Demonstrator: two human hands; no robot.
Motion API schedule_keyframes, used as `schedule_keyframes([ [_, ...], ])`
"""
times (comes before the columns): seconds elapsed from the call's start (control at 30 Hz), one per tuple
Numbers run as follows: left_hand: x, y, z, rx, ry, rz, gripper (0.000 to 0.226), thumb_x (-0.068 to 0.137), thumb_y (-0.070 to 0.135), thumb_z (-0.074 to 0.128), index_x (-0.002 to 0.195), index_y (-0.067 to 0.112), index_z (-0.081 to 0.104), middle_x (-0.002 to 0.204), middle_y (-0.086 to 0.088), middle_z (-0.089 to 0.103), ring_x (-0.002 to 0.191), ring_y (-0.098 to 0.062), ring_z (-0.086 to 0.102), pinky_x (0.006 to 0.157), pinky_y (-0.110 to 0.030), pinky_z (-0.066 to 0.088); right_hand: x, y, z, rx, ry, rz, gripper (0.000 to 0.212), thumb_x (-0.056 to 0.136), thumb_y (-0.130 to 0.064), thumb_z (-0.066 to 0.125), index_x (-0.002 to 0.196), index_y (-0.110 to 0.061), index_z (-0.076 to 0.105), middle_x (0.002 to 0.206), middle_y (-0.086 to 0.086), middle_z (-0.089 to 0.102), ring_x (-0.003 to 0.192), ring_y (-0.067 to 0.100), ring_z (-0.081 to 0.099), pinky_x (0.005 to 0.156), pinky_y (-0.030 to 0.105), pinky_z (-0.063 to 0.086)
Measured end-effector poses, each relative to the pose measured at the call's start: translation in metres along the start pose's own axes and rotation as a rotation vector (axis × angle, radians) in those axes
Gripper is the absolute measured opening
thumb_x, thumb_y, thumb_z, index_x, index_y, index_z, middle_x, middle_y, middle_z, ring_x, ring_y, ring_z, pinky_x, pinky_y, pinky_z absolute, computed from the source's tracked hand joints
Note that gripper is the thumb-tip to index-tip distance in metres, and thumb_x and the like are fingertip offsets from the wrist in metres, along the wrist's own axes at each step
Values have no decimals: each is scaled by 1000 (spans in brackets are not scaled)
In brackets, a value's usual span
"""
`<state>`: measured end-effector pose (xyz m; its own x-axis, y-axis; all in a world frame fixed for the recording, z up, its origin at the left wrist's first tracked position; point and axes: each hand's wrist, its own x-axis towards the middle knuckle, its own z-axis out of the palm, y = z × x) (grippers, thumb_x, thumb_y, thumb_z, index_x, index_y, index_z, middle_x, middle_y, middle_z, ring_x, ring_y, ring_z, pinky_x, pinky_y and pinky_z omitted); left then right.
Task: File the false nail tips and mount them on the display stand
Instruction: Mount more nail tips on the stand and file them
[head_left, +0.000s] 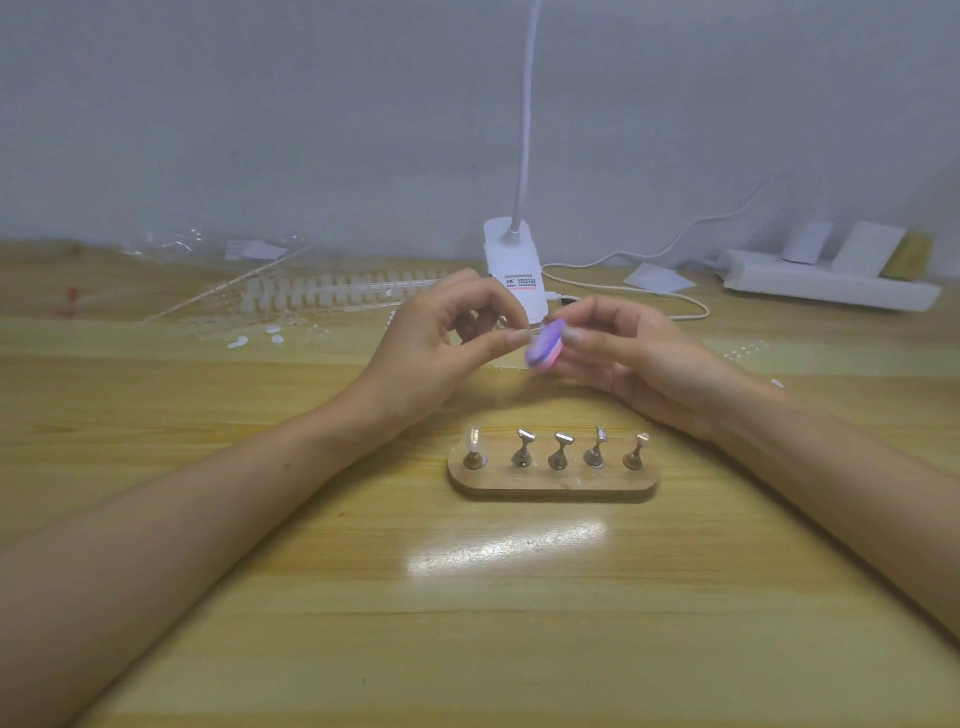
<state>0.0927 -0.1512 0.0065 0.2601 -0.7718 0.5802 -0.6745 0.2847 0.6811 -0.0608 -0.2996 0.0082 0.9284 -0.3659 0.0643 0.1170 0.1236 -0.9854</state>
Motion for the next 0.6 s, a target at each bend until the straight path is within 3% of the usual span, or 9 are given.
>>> schedule_keyframes([
  [0.07, 0, 0, 0, 2, -4, -3, 5, 87, 9, 72, 84, 10, 69, 74, 2, 48, 67, -3, 45, 68, -19, 39, -1, 0, 2, -59, -84, 2, 17, 89, -5, 60, 106, -1, 61, 99, 13, 73, 94, 23, 72, 86, 27, 57],
  [0.2, 0, -1, 0, 0, -2, -1, 5, 86, 11, 74, 84, 12, 69, 72, 7, 46, 66, -2, 44, 70, -16, 39, 0, 3, 1, 72, 59, -38, 18, 84, -4, 61, 102, -2, 60, 98, 11, 74, 94, 21, 73, 88, 27, 57],
  [0.3, 0, -1, 0, 12, 10, -6, 6, 85, 13, 74, 84, 9, 70, 73, 5, 46, 66, -5, 43, 72, -21, 39, -2, 3, 4, -37, -82, -20, 16, 88, -2, 59, 104, 0, 59, 102, 12, 73, 97, 23, 72, 90, 29, 56],
  [0.43, 0, -2, 0, 14, 11, 5, 8, 86, 14, 74, 85, 8, 70, 74, 2, 46, 66, -5, 43, 72, -21, 39, 1, 3, 4, 103, 103, -35, 18, 80, -4, 62, 98, -3, 61, 96, 10, 73, 93, 19, 73, 86, 23, 57],
  [0.53, 1, -3, -1, 25, 10, 17, 9, 86, 15, 73, 85, 6, 69, 74, 3, 46, 67, -5, 42, 70, -20, 38, 0, 3, 7, -62, -60, 10, 20, 83, -6, 63, 102, -1, 60, 101, 12, 73, 97, 23, 72, 91, 28, 57],
  [0.6, 1, -4, 0, 19, 11, 12, 9, 86, 13, 73, 85, 5, 69, 74, 3, 47, 68, -4, 42, 70, -20, 37, 1, 3, 7, -10, -12, -4, 22, 82, -6, 63, 104, 0, 61, 101, 12, 73, 97, 22, 72, 93, 27, 56],
])
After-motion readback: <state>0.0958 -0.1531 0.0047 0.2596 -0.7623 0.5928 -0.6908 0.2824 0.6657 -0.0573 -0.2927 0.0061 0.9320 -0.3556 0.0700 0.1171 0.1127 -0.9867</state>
